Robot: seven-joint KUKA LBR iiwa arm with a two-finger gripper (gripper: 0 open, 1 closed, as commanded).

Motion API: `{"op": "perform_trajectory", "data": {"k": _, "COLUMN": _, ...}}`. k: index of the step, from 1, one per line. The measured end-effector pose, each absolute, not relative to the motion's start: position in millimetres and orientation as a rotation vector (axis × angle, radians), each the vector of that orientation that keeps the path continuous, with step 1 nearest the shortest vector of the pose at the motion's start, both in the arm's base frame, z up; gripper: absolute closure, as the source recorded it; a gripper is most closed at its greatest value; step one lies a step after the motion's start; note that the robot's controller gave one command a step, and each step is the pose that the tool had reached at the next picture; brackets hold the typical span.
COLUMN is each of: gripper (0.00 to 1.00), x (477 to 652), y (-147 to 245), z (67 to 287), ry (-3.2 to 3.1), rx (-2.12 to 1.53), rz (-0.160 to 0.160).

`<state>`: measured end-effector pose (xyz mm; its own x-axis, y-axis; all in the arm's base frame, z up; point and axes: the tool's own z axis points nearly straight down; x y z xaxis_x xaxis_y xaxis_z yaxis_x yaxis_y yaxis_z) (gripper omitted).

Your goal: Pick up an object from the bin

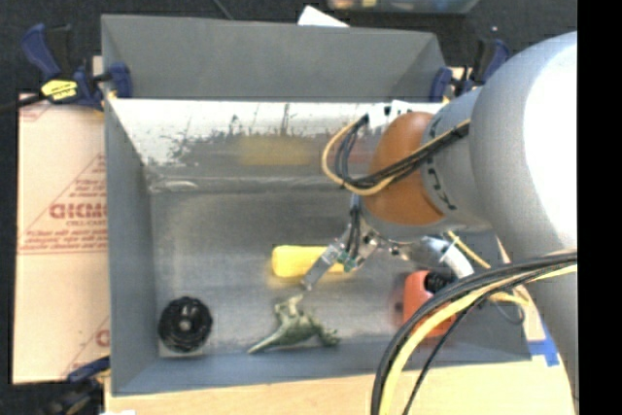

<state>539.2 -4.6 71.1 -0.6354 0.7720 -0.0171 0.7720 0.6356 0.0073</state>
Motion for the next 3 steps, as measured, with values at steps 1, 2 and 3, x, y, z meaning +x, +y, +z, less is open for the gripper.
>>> {"op": "perform_trajectory", "data": {"k": 1, "gripper": 0.00, "x": 548.2, "y": 45.0, "z": 70.9, "ry": 2.801, "rx": 1.363, "rz": 0.001}}
{"op": "perform_trajectory", "data": {"k": 2, "gripper": 1.00, "x": 549.9, "y": 57.2, "z": 70.4, "ry": 2.802, "rx": 1.359, "rz": -0.001}}
{"op": "perform_trajectory", "data": {"k": 3, "gripper": 1.00, "x": 549.8, "y": 57.1, "z": 70.4, "ry": 2.803, "rx": 1.358, "rz": -0.002}}
